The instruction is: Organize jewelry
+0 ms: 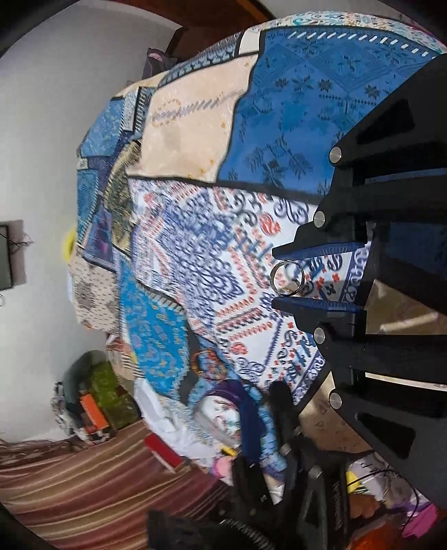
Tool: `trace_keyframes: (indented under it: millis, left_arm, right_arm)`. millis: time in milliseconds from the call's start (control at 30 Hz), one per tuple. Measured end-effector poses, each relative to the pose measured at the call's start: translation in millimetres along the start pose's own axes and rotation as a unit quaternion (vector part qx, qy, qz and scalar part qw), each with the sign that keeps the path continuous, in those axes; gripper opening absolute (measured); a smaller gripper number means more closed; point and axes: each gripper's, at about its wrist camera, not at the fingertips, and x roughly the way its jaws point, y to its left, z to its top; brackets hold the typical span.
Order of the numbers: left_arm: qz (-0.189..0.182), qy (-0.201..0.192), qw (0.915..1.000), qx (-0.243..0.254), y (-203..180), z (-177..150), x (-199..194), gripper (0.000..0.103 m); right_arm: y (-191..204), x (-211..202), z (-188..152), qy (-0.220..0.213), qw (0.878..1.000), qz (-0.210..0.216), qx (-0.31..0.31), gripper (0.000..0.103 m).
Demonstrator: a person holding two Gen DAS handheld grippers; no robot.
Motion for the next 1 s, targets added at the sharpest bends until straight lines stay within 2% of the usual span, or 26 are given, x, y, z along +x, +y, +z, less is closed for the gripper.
trace_keyframes:
  millis: [233,500,533,667,833,867,900,933,1000]
  left_arm:
    - [-0.027,0.022,0.9989,0.03,-33.6,10.5,21.8,0.048]
    - [-0.023,0.038,0.9981,0.041,-53.1,16.6,46.5,0.044]
    - [-0.023,0.038,0.9983,0.038,-53.2,18.2,48.7,0.041]
    - [-0.022,0.04,0.9983,0.036,-53.2,20.8,54.8,0.02]
    - [-0.029,0.031,0.9985,0.034,-53.2,18.0,52.9,0.016]
    - [-0.03,0.029,0.9986,0.031,-52.7,17.7,51.4,0.013]
    - [-0.033,0.026,0.9987,0.03,-52.5,17.2,48.9,0.005]
    - [-0.031,0.025,0.9987,0.031,-52.7,16.9,46.0,0.001]
    - [-0.028,0.017,0.9989,0.033,-52.5,16.2,39.8,0.001]
  right_arm:
    - [-18.3,-29.6,4.4,-0.032,0.999,-0.017,0.014,0.02]
    - [-24.9,-35.0,-3.1,-0.041,0.999,-0.019,0.018,0.02]
    - [-25.3,-35.2,-3.9,-0.042,0.999,-0.017,0.02,0.02]
    - [-27.6,-36.2,-3.7,-0.047,0.998,-0.012,0.026,0.02]
    - [-26.7,-37.5,-2.7,-0.049,0.998,-0.013,0.024,0.02]
    - [-26.6,-37.7,-2.6,-0.049,0.998,-0.013,0.024,0.02]
    - [-26.2,-38.0,-2.4,-0.049,0.998,-0.014,0.024,0.02]
    - [-25.7,-38.2,-2.2,-0.049,0.998,-0.014,0.024,0.02]
    - [-24.1,-38.9,-2.1,-0.05,0.998,-0.015,0.023,0.02]
